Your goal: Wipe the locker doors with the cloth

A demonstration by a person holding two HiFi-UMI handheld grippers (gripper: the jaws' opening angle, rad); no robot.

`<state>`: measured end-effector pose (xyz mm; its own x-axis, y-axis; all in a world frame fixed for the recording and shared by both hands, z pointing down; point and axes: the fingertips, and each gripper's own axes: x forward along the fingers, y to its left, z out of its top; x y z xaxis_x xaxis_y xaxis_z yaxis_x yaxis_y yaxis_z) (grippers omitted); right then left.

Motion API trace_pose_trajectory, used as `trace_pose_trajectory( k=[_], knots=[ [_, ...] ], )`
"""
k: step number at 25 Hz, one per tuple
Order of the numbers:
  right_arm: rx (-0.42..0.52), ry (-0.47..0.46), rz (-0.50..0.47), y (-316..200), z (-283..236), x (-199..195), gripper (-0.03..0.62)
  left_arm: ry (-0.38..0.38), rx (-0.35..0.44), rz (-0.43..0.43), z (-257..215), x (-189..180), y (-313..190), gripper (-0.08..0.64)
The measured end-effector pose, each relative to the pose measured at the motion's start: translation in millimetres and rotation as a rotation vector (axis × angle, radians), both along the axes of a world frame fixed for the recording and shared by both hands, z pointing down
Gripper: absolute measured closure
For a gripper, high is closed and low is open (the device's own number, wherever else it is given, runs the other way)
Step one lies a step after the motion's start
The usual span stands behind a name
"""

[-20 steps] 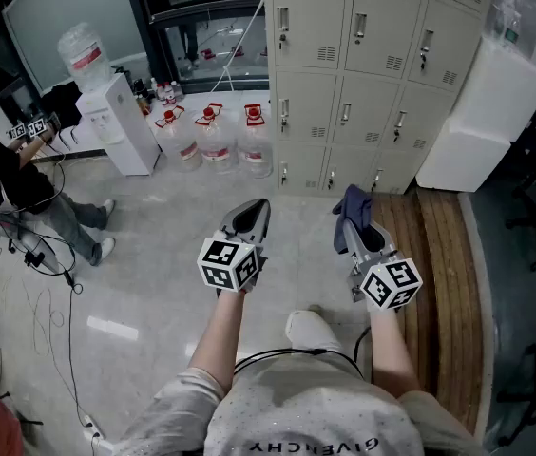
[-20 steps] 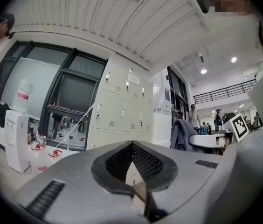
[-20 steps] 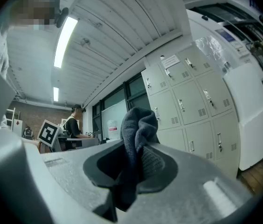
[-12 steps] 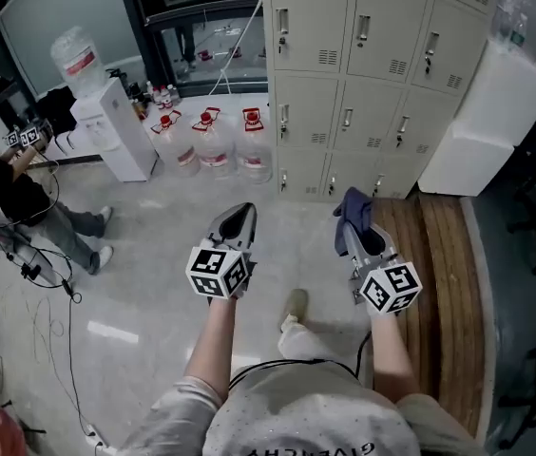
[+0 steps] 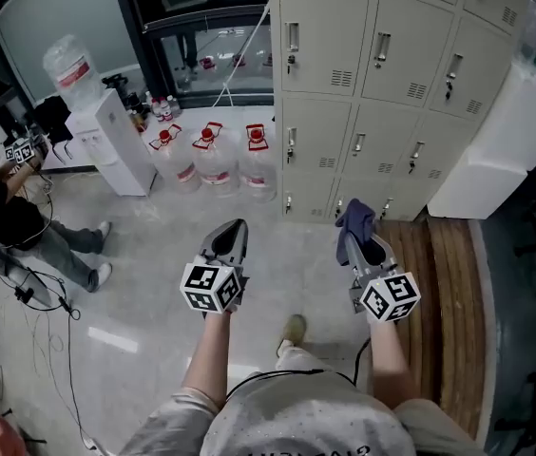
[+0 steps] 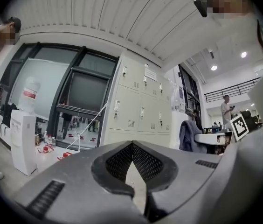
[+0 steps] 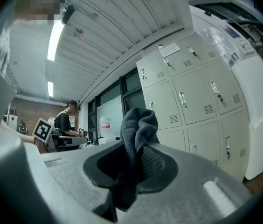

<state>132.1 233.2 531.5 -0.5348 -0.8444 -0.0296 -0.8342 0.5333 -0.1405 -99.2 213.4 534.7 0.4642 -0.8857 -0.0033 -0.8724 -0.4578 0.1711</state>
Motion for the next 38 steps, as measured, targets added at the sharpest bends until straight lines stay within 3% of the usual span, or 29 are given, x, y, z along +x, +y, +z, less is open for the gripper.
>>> trace_pose_trajectory(
  k=[19, 29, 38],
  knots=[
    [-0.043, -0.061, 0.011, -204, 14, -9, 0.534, 0.003, -0.046, -0.003, 16, -18, -197, 0.561],
    [-0.030, -0.042, -0.020, -252, 4, -22, 0.532, 0.001, -0.028, 0.010, 6, -18, -242, 0.561],
    [0.017, -0.039, 0.002, -301, -20, -27, 0.532, 0.031, -0.003, 0.073, -17, -12, -302, 0.561]
  ],
)
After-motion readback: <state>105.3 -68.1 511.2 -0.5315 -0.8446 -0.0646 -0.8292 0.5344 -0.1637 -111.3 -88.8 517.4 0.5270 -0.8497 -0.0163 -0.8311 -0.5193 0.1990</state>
